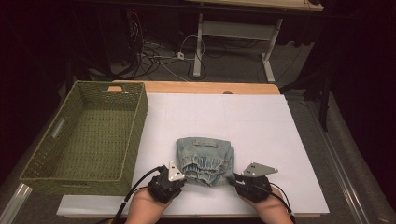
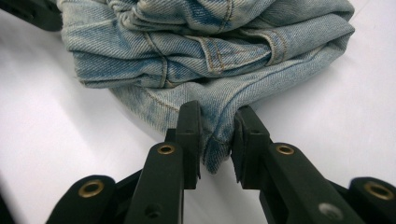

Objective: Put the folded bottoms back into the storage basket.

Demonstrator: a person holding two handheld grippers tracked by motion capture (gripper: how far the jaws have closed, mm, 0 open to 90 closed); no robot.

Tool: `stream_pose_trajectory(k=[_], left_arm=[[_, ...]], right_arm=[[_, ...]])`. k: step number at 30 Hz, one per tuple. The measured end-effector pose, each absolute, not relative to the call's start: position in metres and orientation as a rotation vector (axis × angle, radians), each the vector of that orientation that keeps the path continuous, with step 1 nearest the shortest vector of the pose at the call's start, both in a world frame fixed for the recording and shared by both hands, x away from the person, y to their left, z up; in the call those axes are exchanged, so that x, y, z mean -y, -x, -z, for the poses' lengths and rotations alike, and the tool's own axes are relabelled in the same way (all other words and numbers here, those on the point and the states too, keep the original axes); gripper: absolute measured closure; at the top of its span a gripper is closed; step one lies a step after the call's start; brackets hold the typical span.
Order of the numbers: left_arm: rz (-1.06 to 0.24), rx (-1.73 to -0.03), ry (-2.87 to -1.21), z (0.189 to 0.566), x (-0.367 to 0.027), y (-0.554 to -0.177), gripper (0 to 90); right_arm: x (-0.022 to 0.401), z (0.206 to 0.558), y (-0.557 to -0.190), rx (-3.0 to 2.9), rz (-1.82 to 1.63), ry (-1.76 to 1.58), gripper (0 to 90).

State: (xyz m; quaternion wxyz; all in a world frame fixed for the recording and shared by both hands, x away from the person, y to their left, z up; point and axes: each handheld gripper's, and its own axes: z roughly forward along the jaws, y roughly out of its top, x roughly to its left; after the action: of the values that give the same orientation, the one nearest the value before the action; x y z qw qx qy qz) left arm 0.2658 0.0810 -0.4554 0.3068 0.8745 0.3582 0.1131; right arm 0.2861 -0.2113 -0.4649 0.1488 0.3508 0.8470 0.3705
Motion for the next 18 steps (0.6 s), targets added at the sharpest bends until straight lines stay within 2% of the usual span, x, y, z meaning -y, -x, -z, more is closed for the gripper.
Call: stream_pose_trajectory(k=[3,5,6,7,8,9,13,14,15,18], left_arm=[[-0.267,-0.957,-2.338,0.457,-0.078,-0.243,74.6],[-0.275,-0.958,-2.327,0.457,-0.079,-0.237,65.4],[-0.251,-0.962,-2.282,0.454,-0.085,-0.236,59.9],[-0.24,-0.959,-2.236,0.449,-0.091,-0.237,56.1],[-0.24,-0.959,-2.236,0.449,-0.091,-0.237,52.6],[-0.237,-0.938,-2.138,0.44,-0.104,-0.239,51.3],[-0.237,-0.904,-1.956,0.437,-0.123,-0.241,38.0],[-0.237,-0.905,-1.923,0.438,-0.126,-0.242,38.0],[-0.262,-0.906,-1.902,0.44,-0.126,-0.245,26.8],[-0.324,-0.895,-1.915,0.444,-0.122,-0.248,15.0]], right_arm=[[0.22,0.466,-0.264,-2.463,-1.074,-0.996,75.5],[0.221,0.467,-0.261,-2.465,-1.072,-0.991,73.6],[0.224,0.468,-0.258,-2.46,-1.13,-1.007,61.8],[0.225,0.466,-0.259,-2.454,-1.163,-1.02,56.1],[0.225,0.466,-0.259,-2.454,-1.163,-1.02,56.1],[0.228,0.462,-0.262,-2.407,-1.251,-1.048,44.6],[0.234,0.455,-0.261,-2.323,-1.312,-0.978,31.6],[0.234,0.455,-0.261,-2.323,-1.312,-0.978,31.6],[0.239,0.452,-0.262,-2.26,-1.351,-0.963,25.8],[0.248,0.449,-0.265,-2.161,-1.38,-0.986,14.3]])
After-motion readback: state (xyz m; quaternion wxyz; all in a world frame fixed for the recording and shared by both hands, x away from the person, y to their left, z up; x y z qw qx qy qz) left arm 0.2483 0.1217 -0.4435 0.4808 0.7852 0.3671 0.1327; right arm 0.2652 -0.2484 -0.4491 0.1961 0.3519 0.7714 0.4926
